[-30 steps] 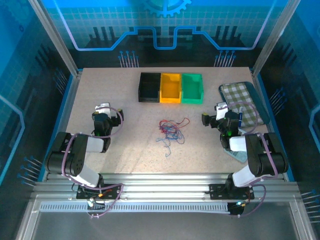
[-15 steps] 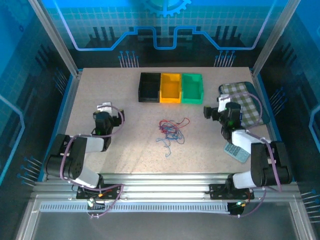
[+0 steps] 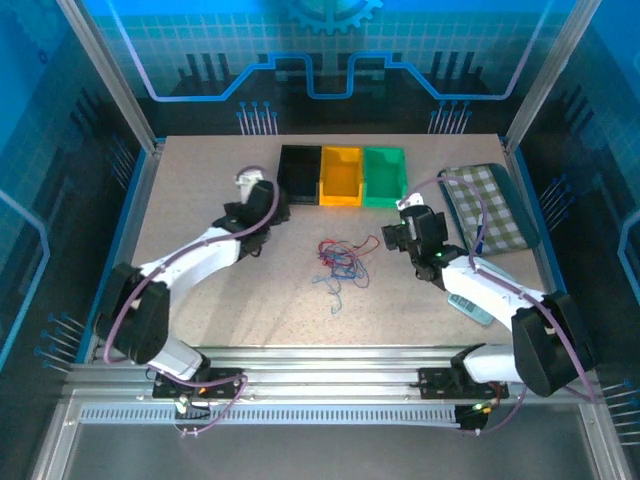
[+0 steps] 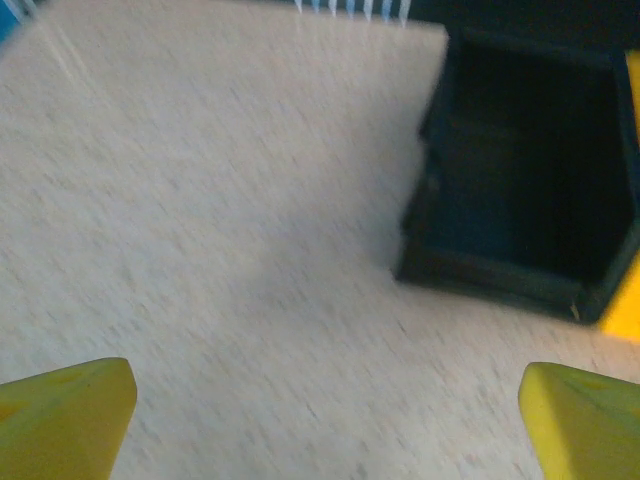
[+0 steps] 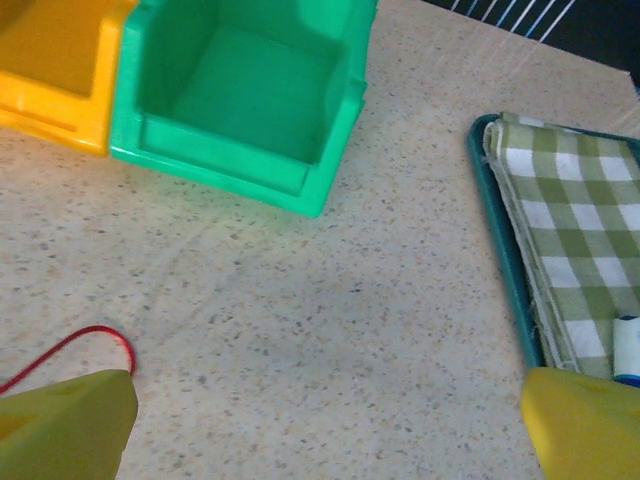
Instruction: Untangle the cables
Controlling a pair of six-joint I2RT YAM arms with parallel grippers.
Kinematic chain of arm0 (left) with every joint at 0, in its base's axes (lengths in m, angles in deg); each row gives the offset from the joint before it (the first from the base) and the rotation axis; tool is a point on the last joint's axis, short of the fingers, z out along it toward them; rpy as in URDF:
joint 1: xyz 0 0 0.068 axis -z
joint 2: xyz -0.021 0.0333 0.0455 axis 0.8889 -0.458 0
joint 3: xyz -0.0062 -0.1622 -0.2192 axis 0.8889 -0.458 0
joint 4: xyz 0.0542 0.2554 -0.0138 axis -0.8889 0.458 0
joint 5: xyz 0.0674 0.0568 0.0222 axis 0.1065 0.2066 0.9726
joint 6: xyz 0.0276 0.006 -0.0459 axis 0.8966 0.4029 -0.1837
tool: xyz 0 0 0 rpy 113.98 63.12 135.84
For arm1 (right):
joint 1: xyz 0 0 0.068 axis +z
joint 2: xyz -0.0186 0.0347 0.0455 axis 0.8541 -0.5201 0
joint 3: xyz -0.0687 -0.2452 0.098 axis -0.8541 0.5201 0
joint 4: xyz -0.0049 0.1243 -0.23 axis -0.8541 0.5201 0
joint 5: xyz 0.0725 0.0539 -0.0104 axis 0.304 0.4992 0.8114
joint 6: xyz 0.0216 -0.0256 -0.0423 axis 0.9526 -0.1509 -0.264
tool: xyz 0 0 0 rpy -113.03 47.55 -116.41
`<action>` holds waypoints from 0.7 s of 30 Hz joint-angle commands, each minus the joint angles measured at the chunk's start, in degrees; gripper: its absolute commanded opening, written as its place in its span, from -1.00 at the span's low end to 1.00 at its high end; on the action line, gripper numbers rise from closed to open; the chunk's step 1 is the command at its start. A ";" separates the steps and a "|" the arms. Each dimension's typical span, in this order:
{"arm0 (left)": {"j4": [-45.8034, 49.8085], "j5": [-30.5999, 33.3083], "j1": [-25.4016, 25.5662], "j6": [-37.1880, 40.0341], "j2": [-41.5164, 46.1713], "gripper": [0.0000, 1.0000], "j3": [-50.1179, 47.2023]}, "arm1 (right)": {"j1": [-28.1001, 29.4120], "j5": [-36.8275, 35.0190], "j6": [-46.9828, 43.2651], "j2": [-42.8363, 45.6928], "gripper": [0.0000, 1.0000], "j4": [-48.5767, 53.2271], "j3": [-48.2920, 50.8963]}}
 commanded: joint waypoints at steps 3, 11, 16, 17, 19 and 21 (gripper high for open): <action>8.54 -3.46 9.27 -11.66 -5.00 0.99 2.97 | 4.25 2.20 12.69 -1.50 1.00 10.81 -6.30; 3.75 -18.13 10.18 -13.70 -9.57 0.99 5.93 | 10.88 11.82 28.42 -4.06 0.92 8.26 -4.65; 2.50 -20.59 10.11 -13.31 -9.24 0.99 5.67 | 12.82 15.71 28.98 -5.35 0.70 7.08 -3.74; 2.33 -20.92 10.05 -13.47 -9.20 0.99 5.50 | 13.10 16.07 28.21 -5.28 0.64 6.98 -3.42; 2.01 -21.92 10.09 -13.17 -9.59 0.99 5.39 | 13.50 17.74 26.17 -4.47 0.53 5.92 -2.16; 2.11 -22.48 10.09 -13.19 -9.95 0.99 5.49 | 14.22 18.36 24.54 -3.55 0.39 4.98 -0.38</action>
